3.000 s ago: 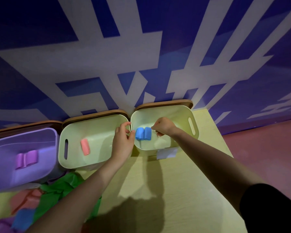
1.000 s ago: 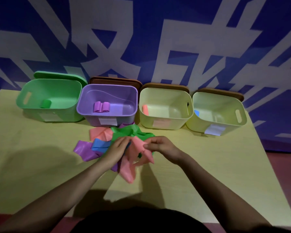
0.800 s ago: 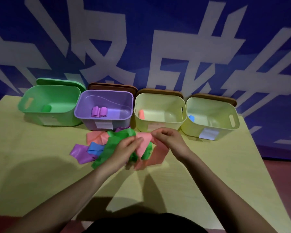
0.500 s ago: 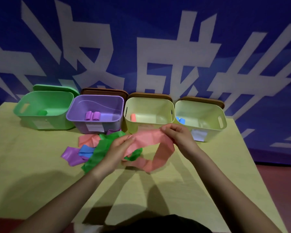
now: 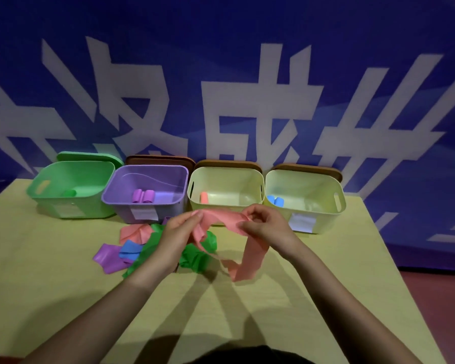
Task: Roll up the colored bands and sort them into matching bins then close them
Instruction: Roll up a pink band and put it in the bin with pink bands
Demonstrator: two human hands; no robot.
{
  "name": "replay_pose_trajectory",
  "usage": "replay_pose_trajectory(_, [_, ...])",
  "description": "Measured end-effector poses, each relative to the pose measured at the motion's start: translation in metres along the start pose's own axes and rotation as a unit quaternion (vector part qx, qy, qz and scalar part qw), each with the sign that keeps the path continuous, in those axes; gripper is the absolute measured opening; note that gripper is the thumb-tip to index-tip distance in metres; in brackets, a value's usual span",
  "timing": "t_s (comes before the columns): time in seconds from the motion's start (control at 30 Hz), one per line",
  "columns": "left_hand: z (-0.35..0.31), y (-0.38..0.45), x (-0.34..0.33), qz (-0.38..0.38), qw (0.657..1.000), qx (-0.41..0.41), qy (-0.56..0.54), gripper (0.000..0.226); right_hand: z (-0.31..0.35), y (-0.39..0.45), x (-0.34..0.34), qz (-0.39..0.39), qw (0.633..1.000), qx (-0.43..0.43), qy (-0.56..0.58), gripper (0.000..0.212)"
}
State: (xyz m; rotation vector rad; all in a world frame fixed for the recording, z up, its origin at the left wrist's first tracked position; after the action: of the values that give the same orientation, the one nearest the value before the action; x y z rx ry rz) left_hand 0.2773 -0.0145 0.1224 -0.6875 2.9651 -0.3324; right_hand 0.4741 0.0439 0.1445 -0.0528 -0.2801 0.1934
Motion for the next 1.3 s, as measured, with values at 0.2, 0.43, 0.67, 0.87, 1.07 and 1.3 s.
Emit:
replay_pose_trajectory(0.2, [0.007,-0.003,-0.01,0.101,0.985,0.067,0.12,0.017,0.006,-0.001,-0.001,-0.105,0.992,0.027,0.057,0.019])
replay_pose_trajectory(0.43, [0.004,-0.014,-0.028,0.113,0.982,0.093,0.116,0.036,0.008,-0.007,-0.01,-0.104,0.993,0.06,0.006,0.017])
replay_pose_trajectory(0.67, [0.0,-0.026,-0.033,0.152,0.975,0.023,0.158,0.038,0.016,-0.003,-0.004,-0.182,0.978,0.079,-0.063,0.021])
replay_pose_trajectory(0.87, [0.003,-0.017,-0.036,0.045,0.995,0.059,0.073,0.023,0.015,-0.007,-0.007,-0.167,0.974,0.125,-0.094,0.006])
replay_pose_trajectory(1.07, [0.004,-0.021,-0.043,0.002,0.996,0.087,0.017,0.026,0.006,-0.013,-0.01,-0.136,0.967,0.179,-0.123,0.002])
replay_pose_trajectory(1.3, [0.004,-0.028,-0.041,-0.019,0.996,0.091,0.007,0.041,0.0,-0.031,-0.021,-0.043,0.958,0.255,-0.128,0.037])
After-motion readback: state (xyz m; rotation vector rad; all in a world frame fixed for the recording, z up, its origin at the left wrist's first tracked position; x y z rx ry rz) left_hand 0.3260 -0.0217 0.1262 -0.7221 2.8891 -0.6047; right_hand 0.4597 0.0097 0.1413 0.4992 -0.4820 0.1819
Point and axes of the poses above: each hand's wrist, its own y-axis towards the middle knuckle, its own x-axis out of the back of the hand, z = x × y, the point moved 2 cm from there along y, towards the middle knuckle, and after that the axes turned 12 degrees about -z, right-handed, at the moved point
